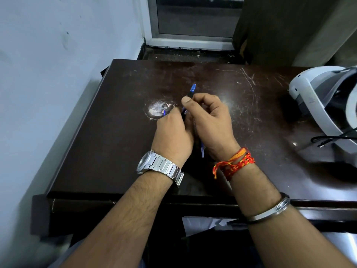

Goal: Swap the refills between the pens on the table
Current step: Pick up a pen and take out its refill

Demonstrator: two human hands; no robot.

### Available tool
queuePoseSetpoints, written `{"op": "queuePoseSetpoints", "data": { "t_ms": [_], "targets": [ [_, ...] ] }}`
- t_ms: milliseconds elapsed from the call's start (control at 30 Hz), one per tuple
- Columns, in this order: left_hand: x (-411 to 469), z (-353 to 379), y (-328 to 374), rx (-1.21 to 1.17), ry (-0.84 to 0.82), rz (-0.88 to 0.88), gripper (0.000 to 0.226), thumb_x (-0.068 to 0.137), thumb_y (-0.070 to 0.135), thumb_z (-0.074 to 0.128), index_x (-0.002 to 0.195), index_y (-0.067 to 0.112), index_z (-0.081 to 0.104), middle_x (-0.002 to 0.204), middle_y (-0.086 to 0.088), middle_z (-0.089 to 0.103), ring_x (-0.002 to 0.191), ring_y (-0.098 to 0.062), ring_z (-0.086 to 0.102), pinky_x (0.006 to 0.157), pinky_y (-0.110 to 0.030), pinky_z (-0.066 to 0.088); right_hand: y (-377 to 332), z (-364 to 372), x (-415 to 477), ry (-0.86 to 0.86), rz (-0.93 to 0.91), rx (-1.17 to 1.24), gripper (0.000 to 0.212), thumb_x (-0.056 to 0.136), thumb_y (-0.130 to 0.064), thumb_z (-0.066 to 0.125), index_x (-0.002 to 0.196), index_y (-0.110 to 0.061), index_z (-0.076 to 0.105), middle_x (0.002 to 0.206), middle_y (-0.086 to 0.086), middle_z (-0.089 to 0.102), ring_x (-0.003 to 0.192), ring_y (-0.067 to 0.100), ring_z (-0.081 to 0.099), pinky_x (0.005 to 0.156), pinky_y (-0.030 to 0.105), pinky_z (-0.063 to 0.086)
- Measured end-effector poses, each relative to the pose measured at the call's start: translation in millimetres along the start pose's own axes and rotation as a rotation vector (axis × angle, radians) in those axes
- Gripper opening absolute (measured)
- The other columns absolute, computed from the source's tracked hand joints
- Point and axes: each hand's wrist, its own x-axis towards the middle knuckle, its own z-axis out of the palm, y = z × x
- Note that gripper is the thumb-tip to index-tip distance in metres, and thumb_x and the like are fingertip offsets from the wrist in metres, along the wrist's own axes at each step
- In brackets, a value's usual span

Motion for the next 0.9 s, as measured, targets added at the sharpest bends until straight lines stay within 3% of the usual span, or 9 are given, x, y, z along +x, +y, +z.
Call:
{"op": "queuePoseSetpoints", "data": {
  "t_ms": [67,167,300,367,467,533,633,767,900],
  "targets": [
    [-0.3,0.3,1.1,-0.006,0.006,0.016,0.023,0.096,0.023,0.053,0.090,0.002,0.060,0.086,-0.025,0.068,0.085,-0.045,0.059,0.059,-0.030,0.025,-2.1,-2.1,1.6,0.046,0.015,0.116,0.015,0.083,-0.032,0.071,0.070,-0.023,0.069,0.084,0.011,0.054,0.078,0.023,0.051,0.076,0.041,0.041],
    [-0.4,1.6,1.7,0.018,-0.024,0.021,0.025,0.096,0.028,0.053,0.086,0.006,0.061,0.077,-0.017,0.067,0.079,-0.041,0.060,0.056,-0.024,0.022,-7.0,-10.2,4.9,0.155,-0.017,0.268,0.010,0.093,-0.015,0.066,0.084,-0.017,0.069,0.073,-0.007,0.061,0.068,0.006,0.051,0.066,0.028,0.044],
    [0.1,3.3,-0.5,0.083,-0.071,-0.033,0.028,0.097,0.036,0.050,0.081,0.013,0.054,0.060,0.005,0.046,0.064,-0.027,0.051,0.052,-0.024,0.023,-9.7,-19.1,8.9,0.241,-0.023,0.329,0.011,0.097,-0.012,0.061,0.099,-0.016,0.071,0.088,-0.012,0.068,0.069,-0.002,0.053,0.076,0.025,0.043],
    [1.7,1.7,-2.0,0.100,-0.042,-0.060,0.029,0.097,0.036,0.049,0.078,0.014,0.050,0.060,0.004,0.044,0.064,-0.027,0.050,0.053,-0.025,0.023,-8.4,-20.9,9.6,0.249,-0.044,0.289,0.011,0.096,-0.012,0.061,0.097,-0.017,0.071,0.086,-0.009,0.068,0.068,-0.002,0.054,0.075,0.022,0.045],
    [7.6,-6.0,-4.8,0.107,0.058,-0.068,0.030,0.097,0.031,0.051,0.073,0.013,0.046,0.063,-0.003,0.049,0.073,-0.035,0.055,0.056,-0.024,0.019,-1.4,-21.3,10.2,0.192,-0.083,0.002,0.006,0.093,-0.017,0.067,0.093,-0.018,0.073,0.077,-0.006,0.066,0.069,0.001,0.055,0.070,0.017,0.048],
    [12.2,-12.8,-7.7,0.114,0.128,-0.079,0.029,0.096,0.029,0.053,0.072,0.015,0.046,0.064,-0.006,0.054,0.075,-0.036,0.057,0.058,-0.022,0.019,6.7,-18.6,7.4,0.091,-0.039,-0.258,0.015,0.086,-0.026,0.073,0.100,-0.021,0.071,0.071,-0.011,0.067,0.065,0.002,0.060,0.071,0.021,0.052],
    [15.7,-18.0,-13.2,0.120,0.180,-0.103,0.026,0.094,0.030,0.057,0.074,0.017,0.047,0.076,-0.013,0.065,0.080,-0.039,0.060,0.058,-0.021,0.018,11.7,-11.6,-0.5,0.036,-0.030,-0.477,0.016,0.077,-0.032,0.077,0.083,-0.029,0.062,0.061,-0.012,0.064,0.061,0.000,0.062,0.062,0.013,0.047],
    [14.9,-15.0,-15.9,0.102,0.144,-0.134,0.030,0.093,0.033,0.058,0.070,0.017,0.046,0.070,-0.008,0.058,0.073,-0.033,0.055,0.058,-0.021,0.020,9.7,-9.7,-4.8,-0.060,-0.014,-0.728,0.013,0.075,-0.032,0.071,0.073,-0.021,0.065,0.071,-0.005,0.067,0.077,0.020,0.067,0.073,0.031,0.056],
    [15.7,-12.6,-17.8,0.127,0.102,-0.162,0.038,0.092,0.038,0.058,0.063,0.020,0.040,0.069,-0.003,0.055,0.066,-0.023,0.046,0.054,-0.024,0.022,7.3,-8.0,-9.3,-0.122,-0.009,-0.841,0.015,0.079,-0.034,0.066,0.080,-0.020,0.069,0.082,0.003,0.070,0.084,0.028,0.067,0.075,0.035,0.057]
  ]
}}
